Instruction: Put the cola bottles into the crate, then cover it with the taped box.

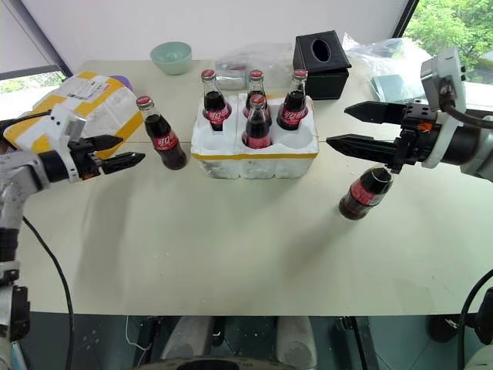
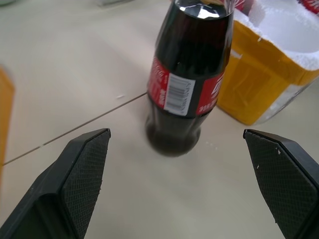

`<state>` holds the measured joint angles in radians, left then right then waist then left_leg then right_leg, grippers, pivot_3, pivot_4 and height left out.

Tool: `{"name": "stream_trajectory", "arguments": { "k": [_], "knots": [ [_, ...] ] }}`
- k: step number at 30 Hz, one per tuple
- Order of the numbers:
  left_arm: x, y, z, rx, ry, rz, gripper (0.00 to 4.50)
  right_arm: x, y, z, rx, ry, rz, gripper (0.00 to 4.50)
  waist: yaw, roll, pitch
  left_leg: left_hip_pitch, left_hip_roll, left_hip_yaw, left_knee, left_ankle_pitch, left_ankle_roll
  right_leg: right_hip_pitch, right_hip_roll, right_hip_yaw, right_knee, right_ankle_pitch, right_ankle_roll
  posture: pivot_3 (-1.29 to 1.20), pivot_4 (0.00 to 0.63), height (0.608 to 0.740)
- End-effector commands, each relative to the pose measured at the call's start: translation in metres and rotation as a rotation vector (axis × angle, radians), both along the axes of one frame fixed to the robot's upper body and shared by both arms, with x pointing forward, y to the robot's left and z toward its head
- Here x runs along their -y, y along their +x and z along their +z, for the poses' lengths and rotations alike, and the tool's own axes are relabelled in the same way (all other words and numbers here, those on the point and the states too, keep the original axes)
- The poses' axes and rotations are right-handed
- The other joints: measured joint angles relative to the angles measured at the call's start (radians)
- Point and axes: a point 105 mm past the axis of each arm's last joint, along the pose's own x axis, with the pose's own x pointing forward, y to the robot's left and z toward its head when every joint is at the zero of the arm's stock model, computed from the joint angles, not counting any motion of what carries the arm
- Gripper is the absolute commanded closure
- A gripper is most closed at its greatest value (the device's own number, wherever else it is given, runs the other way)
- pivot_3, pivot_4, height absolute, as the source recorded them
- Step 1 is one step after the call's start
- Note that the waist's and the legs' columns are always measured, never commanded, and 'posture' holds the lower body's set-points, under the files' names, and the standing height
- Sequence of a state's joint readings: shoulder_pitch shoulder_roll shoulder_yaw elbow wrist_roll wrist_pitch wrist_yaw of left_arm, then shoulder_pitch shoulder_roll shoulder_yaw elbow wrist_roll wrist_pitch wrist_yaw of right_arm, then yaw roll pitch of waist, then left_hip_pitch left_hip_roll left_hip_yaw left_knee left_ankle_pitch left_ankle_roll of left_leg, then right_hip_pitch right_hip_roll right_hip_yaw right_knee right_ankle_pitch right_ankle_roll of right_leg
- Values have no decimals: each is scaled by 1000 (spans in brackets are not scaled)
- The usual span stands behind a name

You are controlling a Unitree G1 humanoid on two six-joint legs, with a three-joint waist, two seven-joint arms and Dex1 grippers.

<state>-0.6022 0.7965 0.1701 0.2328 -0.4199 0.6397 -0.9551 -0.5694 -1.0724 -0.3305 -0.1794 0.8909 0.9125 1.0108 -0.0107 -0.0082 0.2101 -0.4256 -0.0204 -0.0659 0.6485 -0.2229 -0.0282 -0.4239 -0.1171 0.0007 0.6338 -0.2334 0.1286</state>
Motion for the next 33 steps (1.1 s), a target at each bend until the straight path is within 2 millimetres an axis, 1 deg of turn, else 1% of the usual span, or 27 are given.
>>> {"name": "stream_trajectory", "arguments": {
  "k": [1,13,19,23,24,25,26,27,31,33],
  "knots": [
    [6,10,6,35,2,-10,30,-4,-6,14,65,12,13,0,-1,0,0,0,0,0,0,0,0,0,0,0,0,0,0,0,150,739],
    [26,36,1,58,-5,-31,30,-9,-6,15,56,44,16,0,-2,-1,0,0,0,0,0,0,0,0,0,0,1,0,0,0,150,739],
    [38,48,-8,47,-15,-49,30,-10,-6,16,53,58,20,0,-2,-1,0,0,0,0,0,0,0,0,0,0,1,0,0,0,150,739],
    [42,53,-10,44,-29,-48,30,-12,-6,14,47,62,19,0,-4,-1,0,0,0,0,0,0,0,0,0,0,1,0,0,0,150,739],
    [43,53,-9,49,-34,-54,579,-12,-6,14,46,63,18,0,-5,-1,0,0,0,0,0,0,0,0,0,0,1,0,0,0,150,739],
    [42,52,-7,51,-36,-61,827,-12,-6,14,45,64,18,0,-4,-1,0,0,0,0,0,0,0,0,0,0,1,0,0,0,150,739],
    [42,51,-6,52,-35,-66,1333,-12,-6,14,44,64,18,0,-3,-1,0,0,0,0,0,0,0,0,0,0,1,0,0,0,150,739],
    [41,50,-3,50,-32,-70,1685,-12,-6,14,44,64,17,0,-2,-1,0,0,0,0,0,0,0,0,0,0,1,0,0,0,150,739],
    [36,45,13,63,-15,-102,1662,-11,-6,14,41,72,8,0,-5,-1,0,0,0,0,0,0,0,0,0,0,1,1,0,0,150,739],
    [36,42,30,76,-33,-131,1662,-10,-5,14,39,76,4,0,-6,-1,0,0,0,0,0,0,0,-1,0,0,1,1,0,0,150,739]
  ]
}}
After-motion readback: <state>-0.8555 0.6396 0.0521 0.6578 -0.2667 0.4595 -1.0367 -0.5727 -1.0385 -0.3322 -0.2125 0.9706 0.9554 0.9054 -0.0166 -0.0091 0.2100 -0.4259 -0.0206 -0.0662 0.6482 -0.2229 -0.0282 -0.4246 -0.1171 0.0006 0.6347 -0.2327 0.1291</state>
